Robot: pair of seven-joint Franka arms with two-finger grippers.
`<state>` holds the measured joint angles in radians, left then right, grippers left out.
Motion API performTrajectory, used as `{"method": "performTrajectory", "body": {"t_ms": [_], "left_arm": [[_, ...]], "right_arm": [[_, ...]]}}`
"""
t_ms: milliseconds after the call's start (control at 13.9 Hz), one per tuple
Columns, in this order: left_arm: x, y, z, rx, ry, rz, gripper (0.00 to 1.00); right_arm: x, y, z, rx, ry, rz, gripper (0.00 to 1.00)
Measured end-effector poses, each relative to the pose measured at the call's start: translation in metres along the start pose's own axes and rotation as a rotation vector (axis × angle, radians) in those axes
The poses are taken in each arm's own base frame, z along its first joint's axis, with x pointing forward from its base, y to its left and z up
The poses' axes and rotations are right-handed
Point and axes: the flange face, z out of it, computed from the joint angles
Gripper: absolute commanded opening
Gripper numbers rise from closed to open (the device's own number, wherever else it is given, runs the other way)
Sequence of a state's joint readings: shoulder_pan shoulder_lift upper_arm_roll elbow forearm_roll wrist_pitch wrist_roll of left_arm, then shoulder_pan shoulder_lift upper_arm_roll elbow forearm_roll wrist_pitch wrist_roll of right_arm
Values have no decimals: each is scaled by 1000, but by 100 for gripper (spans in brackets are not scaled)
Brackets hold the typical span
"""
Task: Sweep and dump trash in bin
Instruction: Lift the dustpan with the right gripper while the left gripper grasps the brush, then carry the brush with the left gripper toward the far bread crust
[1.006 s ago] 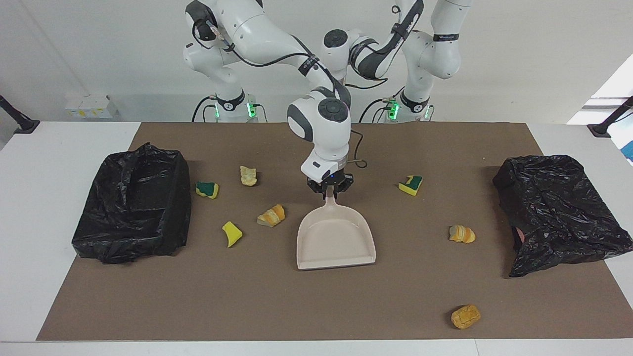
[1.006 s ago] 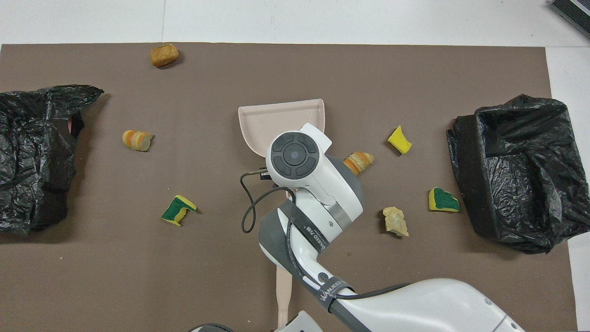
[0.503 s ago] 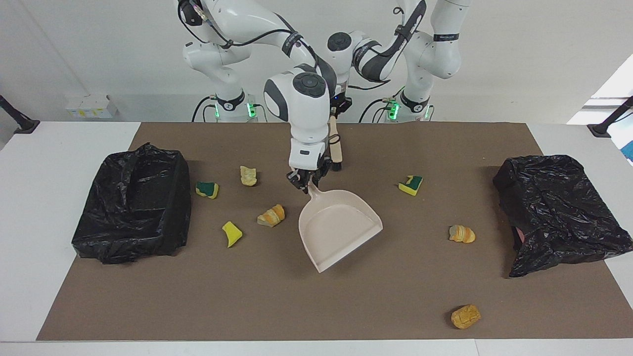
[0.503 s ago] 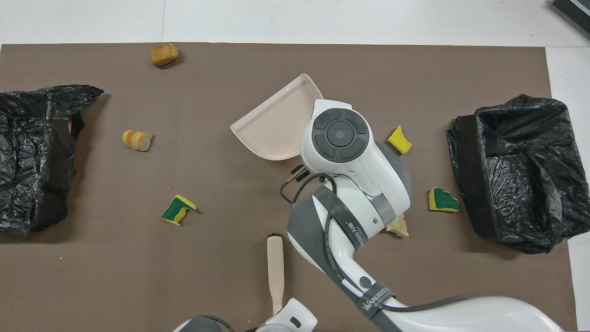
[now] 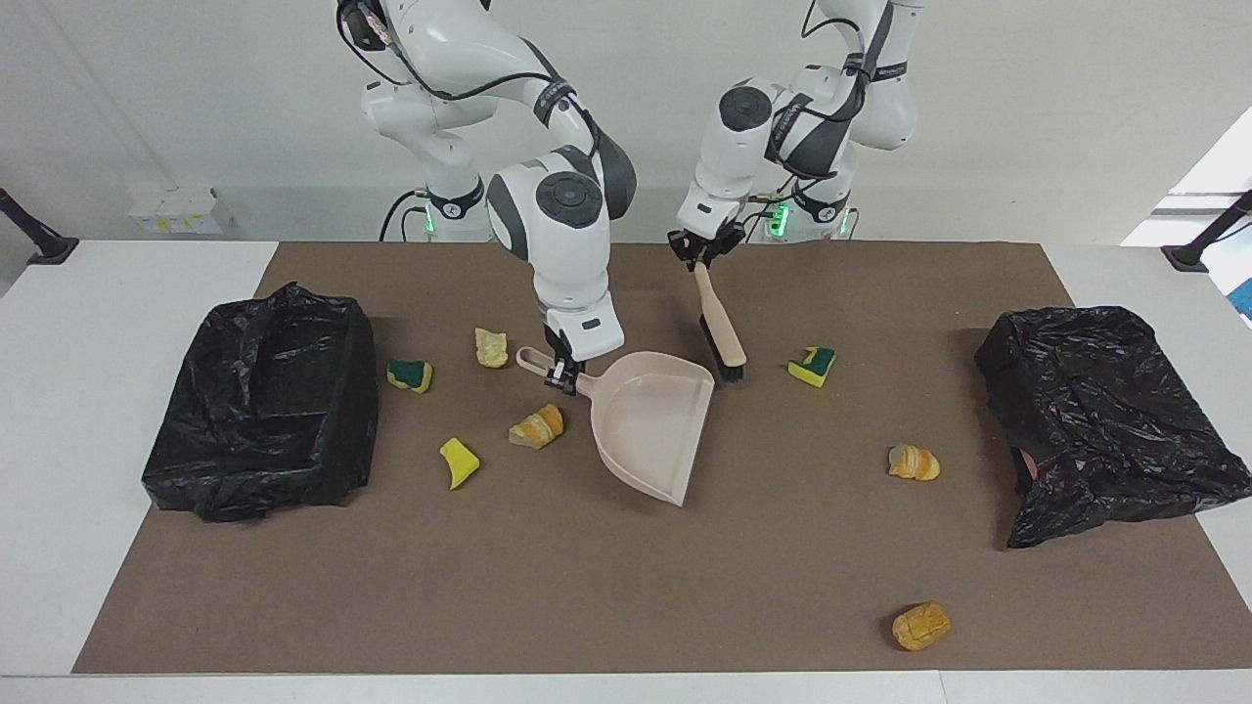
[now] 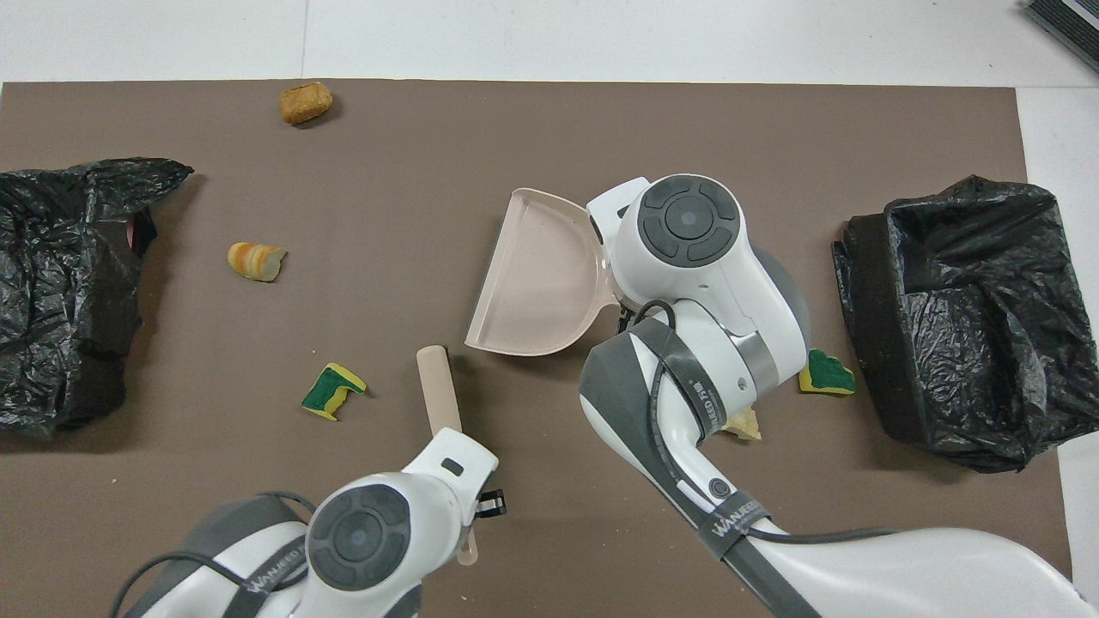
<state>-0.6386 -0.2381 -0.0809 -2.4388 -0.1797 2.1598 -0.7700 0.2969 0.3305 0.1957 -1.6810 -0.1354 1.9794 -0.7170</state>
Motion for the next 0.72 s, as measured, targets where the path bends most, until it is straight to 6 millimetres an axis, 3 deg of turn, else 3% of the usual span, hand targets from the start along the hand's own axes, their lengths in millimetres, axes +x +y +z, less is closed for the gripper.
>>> {"method": "performTrajectory", "body": {"t_ms": [288,575,719], "left_arm": [[91,-51,-28,25,36,21,0],[181,-79,-55,31,101,25,0],[215,-88,-65,41,133,35,0]], "right_arm": [[4,-24,8,-7,-50,-145,0],[4,-33,8,-25,-83,-233,0],[2,-37,15,-14,-97,-242,0]]}}
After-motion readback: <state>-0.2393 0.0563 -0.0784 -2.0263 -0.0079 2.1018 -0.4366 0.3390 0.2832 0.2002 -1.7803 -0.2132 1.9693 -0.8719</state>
